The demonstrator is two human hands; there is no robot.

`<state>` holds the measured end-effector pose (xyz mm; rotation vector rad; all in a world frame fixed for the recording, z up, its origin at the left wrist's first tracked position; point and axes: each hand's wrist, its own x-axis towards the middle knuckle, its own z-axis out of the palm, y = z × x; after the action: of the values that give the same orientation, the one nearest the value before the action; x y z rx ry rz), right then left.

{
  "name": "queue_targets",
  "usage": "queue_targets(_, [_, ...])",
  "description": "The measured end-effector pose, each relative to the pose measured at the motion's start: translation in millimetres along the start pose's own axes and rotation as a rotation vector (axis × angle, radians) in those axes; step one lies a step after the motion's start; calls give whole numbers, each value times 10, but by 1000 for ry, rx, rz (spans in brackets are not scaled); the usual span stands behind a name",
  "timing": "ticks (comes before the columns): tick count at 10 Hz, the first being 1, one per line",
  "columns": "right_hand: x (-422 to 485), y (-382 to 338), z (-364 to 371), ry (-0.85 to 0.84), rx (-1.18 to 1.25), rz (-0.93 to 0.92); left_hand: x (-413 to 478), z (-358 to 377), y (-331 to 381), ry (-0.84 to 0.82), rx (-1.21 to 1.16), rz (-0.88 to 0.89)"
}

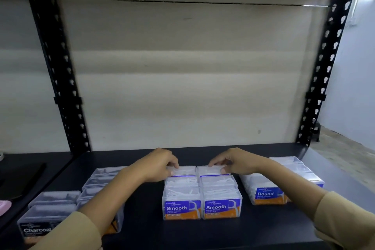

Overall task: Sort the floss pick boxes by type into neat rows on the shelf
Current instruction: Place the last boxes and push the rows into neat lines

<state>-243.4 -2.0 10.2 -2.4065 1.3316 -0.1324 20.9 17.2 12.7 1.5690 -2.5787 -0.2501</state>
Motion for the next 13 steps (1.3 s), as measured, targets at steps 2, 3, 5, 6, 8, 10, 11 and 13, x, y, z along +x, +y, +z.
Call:
queue_targets(2, [-107,-98,-13,-32,-38,7,-51,-32,38,-1,-12,-3])
queue_targets(3, [-282,-230,101,59,-121,34,-158,9,117,-7,-18,-18])
queue_targets(5, [-639,-512,546,16,-387,122,-423,319,346,-151,196,-38])
queue_targets(6, [-569,-498,610,30,-480,181,-398,413,373,-142,188,-63])
queue_targets(8, [-481,-443,658,49,-521,192,-345,502,402,-138,125,-80])
queue_targets(10, [-408,-413,625,77,-497,199,-265,490,415,-115,105,-79])
queue_targets(11, [-363,-382,606,84,-485,212,-186,483,410,-115,109,-82])
queue_targets(13, [-313,-362,594,95,-474,229,-108,487,386,-114,101,-80])
